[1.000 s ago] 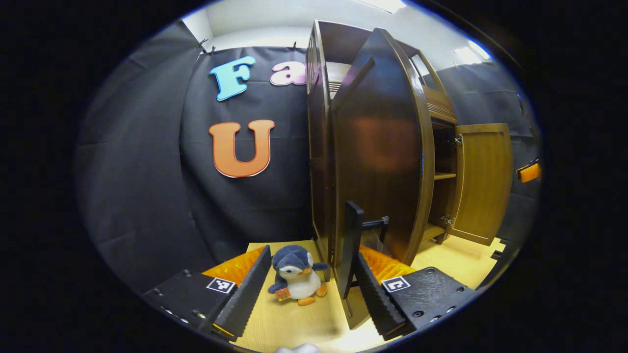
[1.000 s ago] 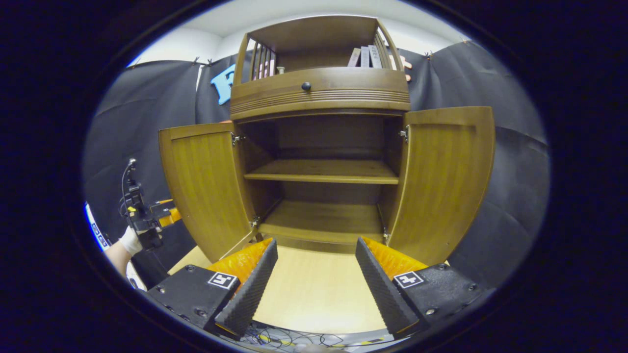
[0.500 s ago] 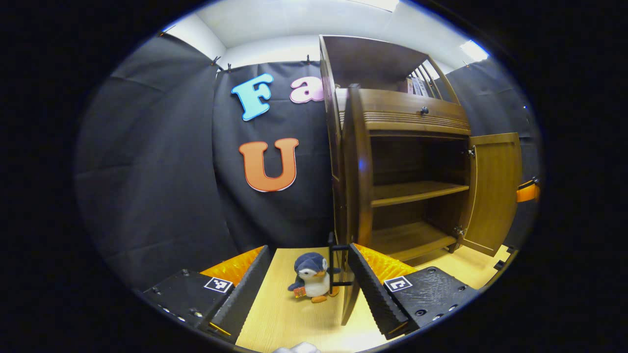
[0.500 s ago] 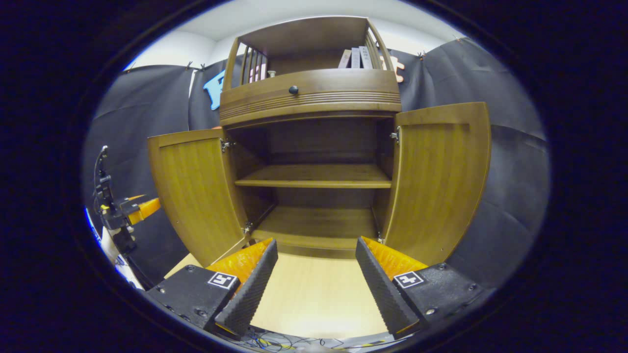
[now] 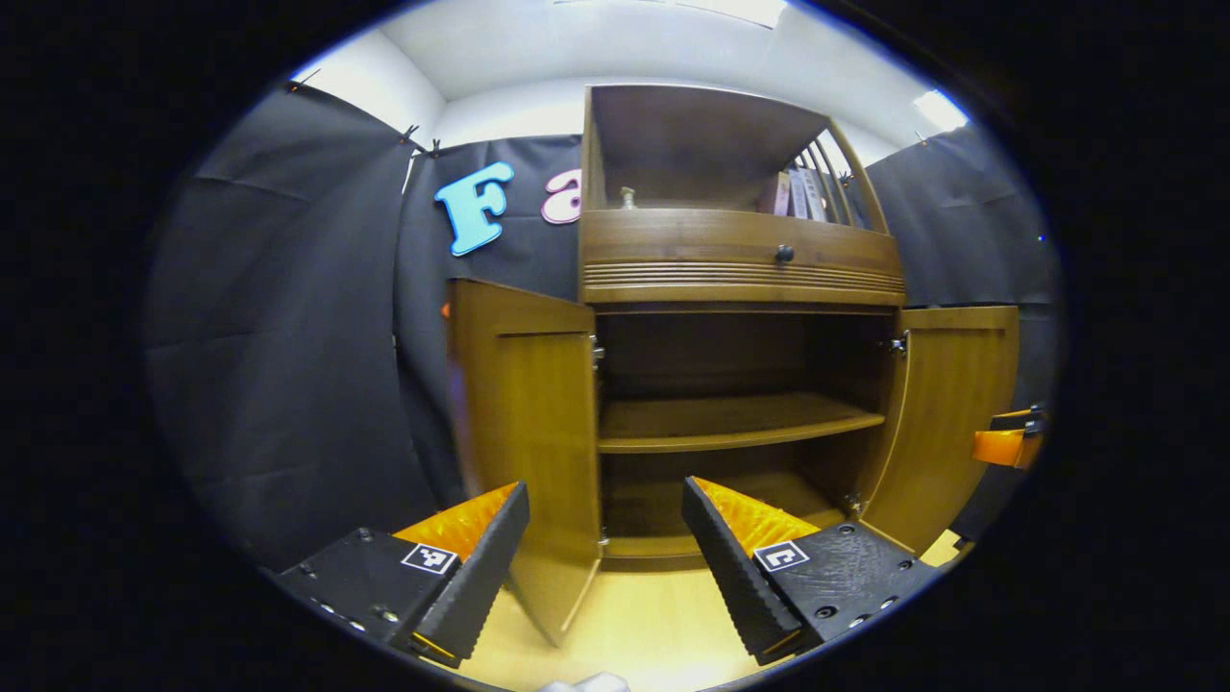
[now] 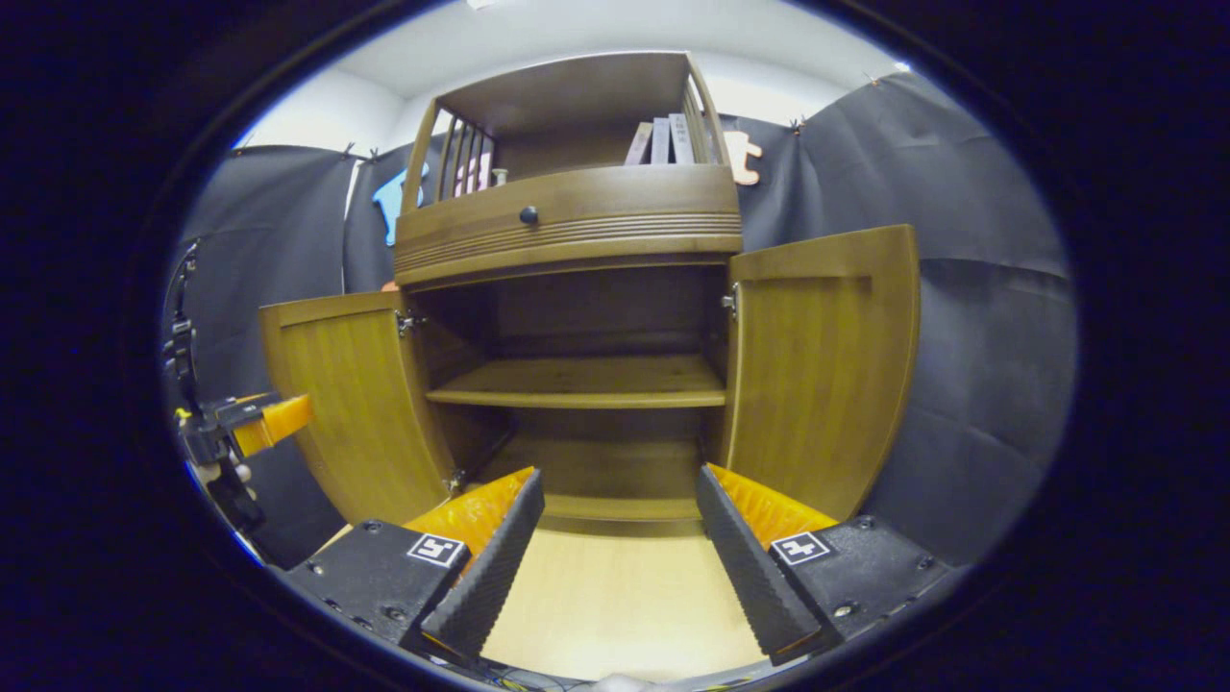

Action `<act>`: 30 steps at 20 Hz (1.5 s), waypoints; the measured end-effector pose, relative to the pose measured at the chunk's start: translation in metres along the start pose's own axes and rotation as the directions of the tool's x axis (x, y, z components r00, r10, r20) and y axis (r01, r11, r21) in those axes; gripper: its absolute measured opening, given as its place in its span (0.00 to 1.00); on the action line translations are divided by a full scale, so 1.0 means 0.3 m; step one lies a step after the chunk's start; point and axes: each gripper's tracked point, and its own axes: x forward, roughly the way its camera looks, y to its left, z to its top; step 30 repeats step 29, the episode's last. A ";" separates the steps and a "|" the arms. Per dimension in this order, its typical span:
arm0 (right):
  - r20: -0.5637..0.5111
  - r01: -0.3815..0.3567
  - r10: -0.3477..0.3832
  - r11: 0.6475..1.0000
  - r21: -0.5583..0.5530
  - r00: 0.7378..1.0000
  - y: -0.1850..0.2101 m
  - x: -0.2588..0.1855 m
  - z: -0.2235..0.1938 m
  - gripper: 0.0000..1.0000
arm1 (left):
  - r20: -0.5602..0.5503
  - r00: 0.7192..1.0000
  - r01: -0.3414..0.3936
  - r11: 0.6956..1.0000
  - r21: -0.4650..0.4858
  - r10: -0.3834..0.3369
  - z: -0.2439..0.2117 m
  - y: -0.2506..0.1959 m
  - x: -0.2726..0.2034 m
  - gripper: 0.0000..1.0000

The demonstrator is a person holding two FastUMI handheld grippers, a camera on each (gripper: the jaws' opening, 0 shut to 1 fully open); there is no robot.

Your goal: Open the right door of the double-door shoe cabinet with the right hand, and open the left door with the left hand.

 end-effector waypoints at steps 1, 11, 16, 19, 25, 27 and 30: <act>0.002 0.004 -0.004 1.000 -0.001 1.000 -0.012 0.004 0.006 0.99 | -0.009 1.000 0.009 1.000 -0.009 -0.009 -0.023 -0.055 -0.010 0.96; 0.021 0.020 -0.019 0.999 -0.029 1.000 -0.090 0.019 0.037 1.00 | -0.065 0.996 0.063 0.998 -0.019 -0.065 -0.077 -0.212 -0.018 0.96; 0.025 0.016 -0.015 1.000 -0.025 1.000 -0.091 0.016 0.040 1.00 | -0.059 0.997 0.050 0.999 -0.008 -0.050 -0.067 -0.185 -0.018 0.96; 0.032 0.015 -0.015 1.000 -0.027 0.999 -0.086 0.012 0.049 1.00 | -0.052 0.998 0.040 0.999 0.024 -0.039 -0.055 -0.171 -0.002 0.96; 0.040 0.013 -0.012 0.999 -0.031 0.999 -0.059 0.006 0.053 1.00 | -0.027 0.999 0.043 0.998 0.037 -0.042 -0.014 -0.152 -0.022 1.00; 0.041 0.015 -0.013 0.999 -0.035 0.999 -0.051 0.003 0.052 1.00 | -0.021 0.999 0.044 0.998 0.038 -0.044 0.000 -0.150 -0.023 1.00; 0.042 0.018 -0.016 0.999 -0.037 0.999 -0.041 -0.004 0.049 1.00 | -0.018 0.999 0.045 0.998 0.043 -0.044 0.006 -0.144 -0.027 1.00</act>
